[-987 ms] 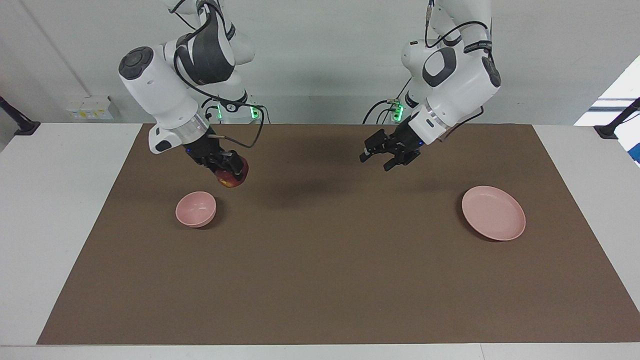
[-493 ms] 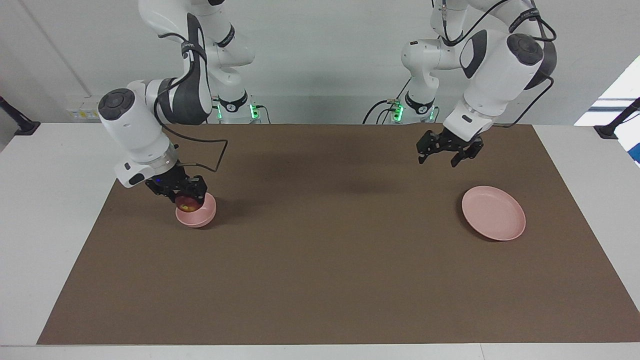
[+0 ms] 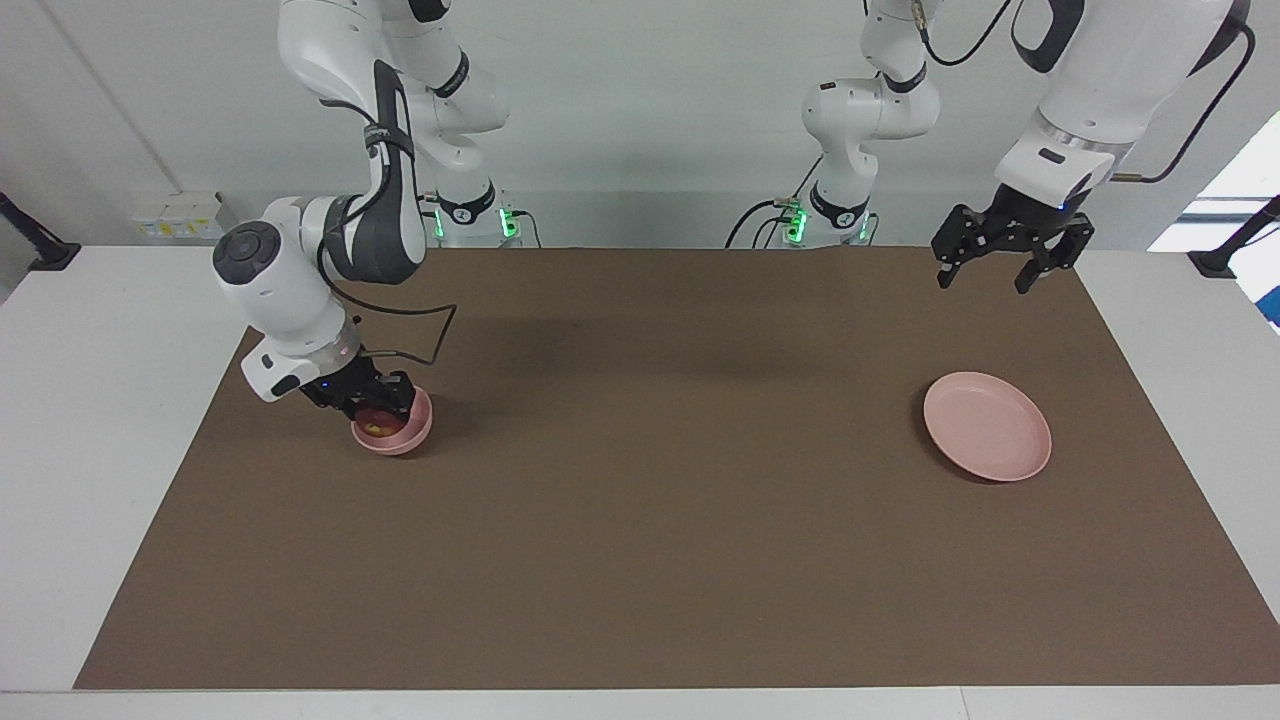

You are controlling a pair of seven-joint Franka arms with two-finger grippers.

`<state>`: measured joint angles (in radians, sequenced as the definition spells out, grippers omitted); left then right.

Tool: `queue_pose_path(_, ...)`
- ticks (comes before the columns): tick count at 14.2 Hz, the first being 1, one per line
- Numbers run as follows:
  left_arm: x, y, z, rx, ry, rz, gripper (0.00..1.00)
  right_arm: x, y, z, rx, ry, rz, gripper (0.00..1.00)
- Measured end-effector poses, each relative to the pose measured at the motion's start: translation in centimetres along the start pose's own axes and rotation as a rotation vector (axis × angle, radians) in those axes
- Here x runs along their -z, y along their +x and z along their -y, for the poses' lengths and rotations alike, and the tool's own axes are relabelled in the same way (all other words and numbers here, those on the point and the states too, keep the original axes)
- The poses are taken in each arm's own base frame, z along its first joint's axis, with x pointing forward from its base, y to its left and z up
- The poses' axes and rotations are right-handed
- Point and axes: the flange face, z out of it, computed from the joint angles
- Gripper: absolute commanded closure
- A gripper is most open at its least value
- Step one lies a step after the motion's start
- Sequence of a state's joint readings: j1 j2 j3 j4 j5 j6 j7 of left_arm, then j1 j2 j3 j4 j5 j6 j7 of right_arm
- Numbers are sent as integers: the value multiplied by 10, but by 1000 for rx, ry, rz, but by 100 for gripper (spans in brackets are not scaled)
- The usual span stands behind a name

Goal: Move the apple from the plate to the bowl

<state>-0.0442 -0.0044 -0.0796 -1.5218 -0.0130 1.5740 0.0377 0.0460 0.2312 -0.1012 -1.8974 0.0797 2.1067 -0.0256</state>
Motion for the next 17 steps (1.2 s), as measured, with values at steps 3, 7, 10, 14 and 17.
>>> queue_pose_path(3,32,-11,19,-55,11,18,0,-3,0,0,-1,-1,-9,100)
queue_pose_path(7,39,-14,21,-78,12,21,0,-13,-3,0,0,-2,6,100)
queue_pose_path(10,39,-14,21,-79,12,21,0,-22,-3,0,0,-3,10,100)
queue_pose_path(14,37,-16,28,-66,11,34,0,-34,-3,1,2,-6,3,100)
queue_pose_path(17,36,-21,34,-54,9,55,0,-43,-5,0,1,-7,14,87)
